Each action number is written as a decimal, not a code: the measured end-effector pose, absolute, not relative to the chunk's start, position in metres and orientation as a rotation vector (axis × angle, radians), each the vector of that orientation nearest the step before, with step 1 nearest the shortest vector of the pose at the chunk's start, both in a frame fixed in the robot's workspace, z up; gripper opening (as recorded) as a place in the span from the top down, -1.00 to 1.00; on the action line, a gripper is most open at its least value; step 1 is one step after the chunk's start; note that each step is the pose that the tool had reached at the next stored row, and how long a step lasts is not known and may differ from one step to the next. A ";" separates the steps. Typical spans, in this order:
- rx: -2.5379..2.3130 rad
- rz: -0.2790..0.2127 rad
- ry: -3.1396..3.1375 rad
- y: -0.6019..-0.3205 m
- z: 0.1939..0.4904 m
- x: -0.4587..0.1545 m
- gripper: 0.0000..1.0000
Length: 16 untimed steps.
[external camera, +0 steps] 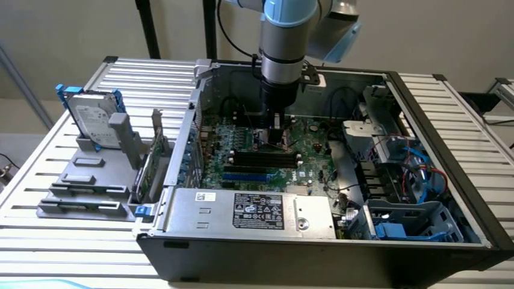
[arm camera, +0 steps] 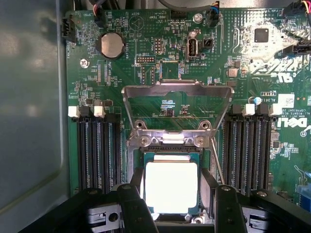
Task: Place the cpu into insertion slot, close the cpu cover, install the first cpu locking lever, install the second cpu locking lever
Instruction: 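Place the cpu into insertion slot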
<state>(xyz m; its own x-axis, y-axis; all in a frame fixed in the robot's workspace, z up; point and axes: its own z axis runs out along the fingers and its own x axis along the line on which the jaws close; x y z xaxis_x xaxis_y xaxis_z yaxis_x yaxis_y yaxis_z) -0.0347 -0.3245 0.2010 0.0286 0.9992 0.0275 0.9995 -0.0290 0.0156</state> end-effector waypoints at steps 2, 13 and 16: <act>-2.249 -0.048 -2.181 -0.324 0.201 -0.035 -0.08; -2.251 -0.048 -2.179 -0.324 0.198 -0.034 -0.08; -2.251 -0.047 -2.179 -0.324 0.198 -0.034 -0.08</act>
<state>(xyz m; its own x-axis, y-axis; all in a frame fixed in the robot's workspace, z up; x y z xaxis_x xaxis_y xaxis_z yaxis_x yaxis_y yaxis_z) -0.0345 -0.3245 0.1981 0.0321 0.9991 0.0274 0.9994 -0.0325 0.0152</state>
